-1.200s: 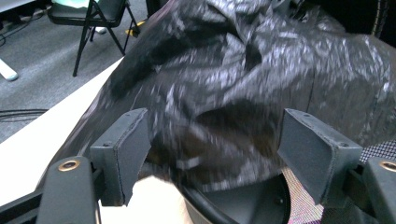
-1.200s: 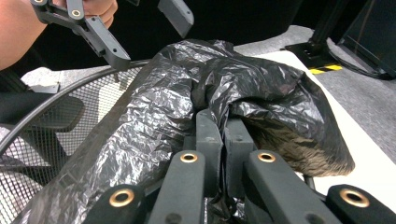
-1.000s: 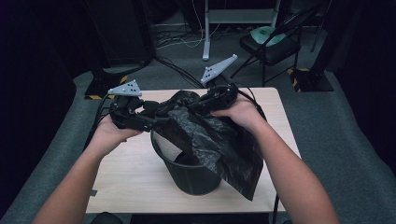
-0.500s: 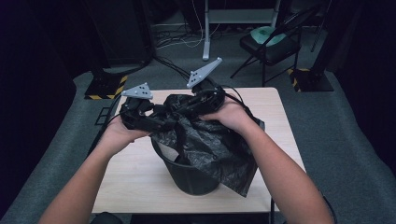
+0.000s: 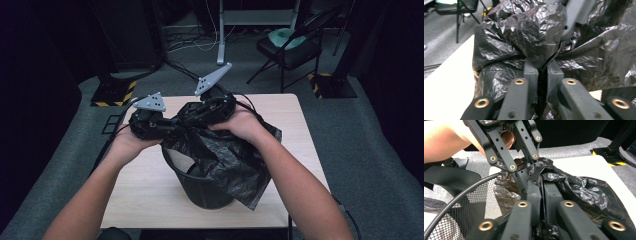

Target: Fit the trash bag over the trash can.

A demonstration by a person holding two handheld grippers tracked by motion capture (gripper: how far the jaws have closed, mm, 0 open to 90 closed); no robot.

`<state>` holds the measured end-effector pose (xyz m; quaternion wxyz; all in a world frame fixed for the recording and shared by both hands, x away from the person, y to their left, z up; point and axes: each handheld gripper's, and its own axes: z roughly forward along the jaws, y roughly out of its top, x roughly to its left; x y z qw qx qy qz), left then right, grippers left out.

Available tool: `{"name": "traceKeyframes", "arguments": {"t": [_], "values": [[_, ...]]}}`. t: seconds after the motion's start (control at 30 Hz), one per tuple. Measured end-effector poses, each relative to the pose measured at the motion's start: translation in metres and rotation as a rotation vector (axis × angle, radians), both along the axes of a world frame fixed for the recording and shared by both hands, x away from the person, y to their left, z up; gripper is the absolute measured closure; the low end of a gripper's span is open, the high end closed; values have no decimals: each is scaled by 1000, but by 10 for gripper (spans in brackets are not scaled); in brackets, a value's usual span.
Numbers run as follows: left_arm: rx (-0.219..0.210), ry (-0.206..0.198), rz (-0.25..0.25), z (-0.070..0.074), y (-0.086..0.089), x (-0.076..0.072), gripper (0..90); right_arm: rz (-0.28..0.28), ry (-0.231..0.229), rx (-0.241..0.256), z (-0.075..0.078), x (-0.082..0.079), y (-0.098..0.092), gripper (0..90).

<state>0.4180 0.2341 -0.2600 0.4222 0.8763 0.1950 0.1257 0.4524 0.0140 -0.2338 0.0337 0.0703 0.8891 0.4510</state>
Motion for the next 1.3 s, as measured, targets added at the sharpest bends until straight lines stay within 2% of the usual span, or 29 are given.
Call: {"name": "traceKeyframes", "arguments": {"t": [0.07,0.13,0.27,0.37,0.73,1.03,1.2,1.3], "values": [[-3,-8,15,1,2,0,848,-26,1,4,2,-1,-2,662],[-1,-18,24,3,5,-1,855,-73,-27,23,8,-3,-12,571],[1,-28,45,6,13,-2,858,-107,-52,35,12,-5,-25,519],[-6,-31,63,9,21,-2,860,-143,-53,34,14,-8,-38,484],[-17,-44,135,15,54,-5,863,-240,-53,12,4,-11,-84,460],[-28,-45,178,13,72,-6,863,-261,-34,-5,-8,-13,-98,443],[-31,-41,185,10,78,-8,862,-273,-22,-21,-16,-16,-106,430],[-42,-34,185,8,81,-8,860,-285,-31,-39,-21,-20,-111,426]]}}
